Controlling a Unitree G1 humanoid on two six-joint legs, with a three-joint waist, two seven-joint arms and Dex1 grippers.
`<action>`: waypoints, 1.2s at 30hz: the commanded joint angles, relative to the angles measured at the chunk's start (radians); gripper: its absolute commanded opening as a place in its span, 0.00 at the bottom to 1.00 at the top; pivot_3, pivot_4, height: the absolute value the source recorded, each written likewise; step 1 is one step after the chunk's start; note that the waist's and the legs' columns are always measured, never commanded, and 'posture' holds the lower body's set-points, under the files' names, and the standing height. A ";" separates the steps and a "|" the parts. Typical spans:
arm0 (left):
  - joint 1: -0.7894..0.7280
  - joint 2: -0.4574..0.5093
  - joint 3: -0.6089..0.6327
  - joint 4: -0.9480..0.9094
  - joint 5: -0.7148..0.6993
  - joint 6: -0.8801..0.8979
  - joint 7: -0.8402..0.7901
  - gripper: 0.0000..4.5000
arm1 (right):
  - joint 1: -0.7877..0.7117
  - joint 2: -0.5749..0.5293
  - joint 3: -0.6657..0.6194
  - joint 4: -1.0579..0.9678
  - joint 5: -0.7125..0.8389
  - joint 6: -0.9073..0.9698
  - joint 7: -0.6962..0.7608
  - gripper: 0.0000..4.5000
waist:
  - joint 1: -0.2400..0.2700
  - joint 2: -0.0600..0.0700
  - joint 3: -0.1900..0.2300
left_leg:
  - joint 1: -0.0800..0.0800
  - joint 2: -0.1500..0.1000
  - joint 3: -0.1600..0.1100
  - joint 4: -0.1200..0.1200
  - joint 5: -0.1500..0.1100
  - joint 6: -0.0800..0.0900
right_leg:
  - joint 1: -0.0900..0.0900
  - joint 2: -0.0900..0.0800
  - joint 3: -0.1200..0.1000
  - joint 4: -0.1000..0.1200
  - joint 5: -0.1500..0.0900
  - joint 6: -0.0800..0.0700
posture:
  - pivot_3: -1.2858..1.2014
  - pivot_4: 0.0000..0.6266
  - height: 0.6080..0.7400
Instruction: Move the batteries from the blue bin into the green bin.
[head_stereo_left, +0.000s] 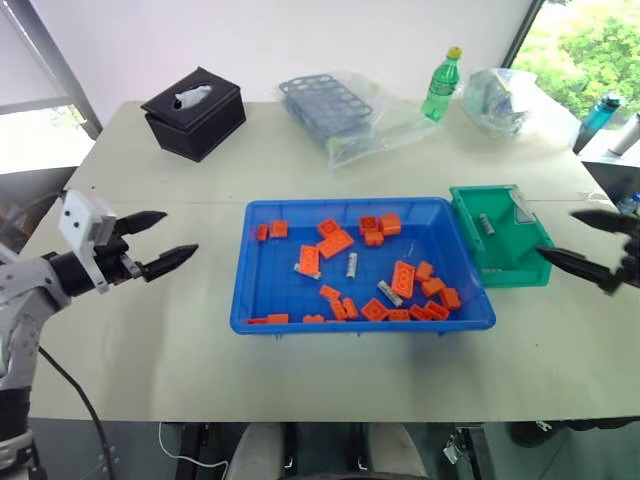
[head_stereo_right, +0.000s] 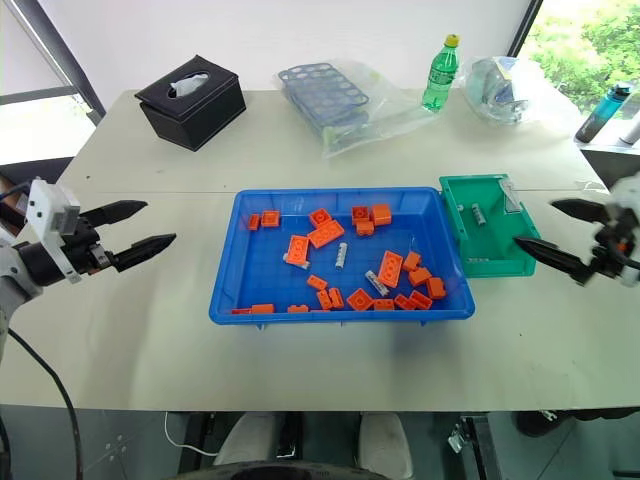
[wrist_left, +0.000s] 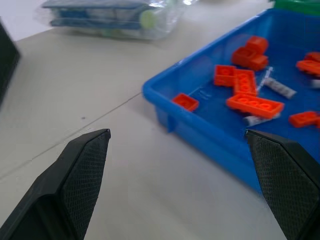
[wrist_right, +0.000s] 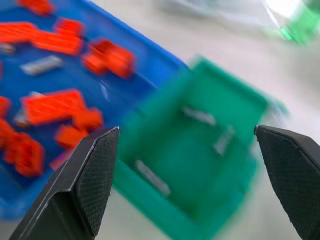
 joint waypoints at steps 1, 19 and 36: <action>-0.050 0.041 0.002 -0.068 -0.076 0.068 -0.031 1.00 | -0.154 0.015 0.142 -0.101 -0.002 -0.003 -0.007 0.99 | 0.001 0.000 0.000 | 0.000 0.000 0.000 0.000 0.000 0.000 | 0.000 0.000 0.000 0.000 0.000 0.000 | 0.52 0.24 0.82; -0.089 0.030 -0.116 -0.145 -0.093 0.103 -0.065 1.00 | -0.449 0.510 0.786 -0.041 -0.453 -0.232 -0.122 0.99 | 0.003 -0.001 0.001 | -0.003 -0.002 0.000 0.003 0.003 -0.005 | -0.003 0.000 0.000 0.003 0.000 0.000 | 0.52 0.24 0.82; -0.143 0.048 -0.217 -0.151 -0.066 0.089 -0.146 1.00 | -0.433 0.681 0.860 0.193 -0.604 -0.333 -0.261 0.99 | 0.000 -0.001 0.001 | -0.003 -0.002 0.000 0.003 0.003 -0.005 | -0.004 0.001 0.000 0.005 0.000 0.000 | 0.52 0.24 0.82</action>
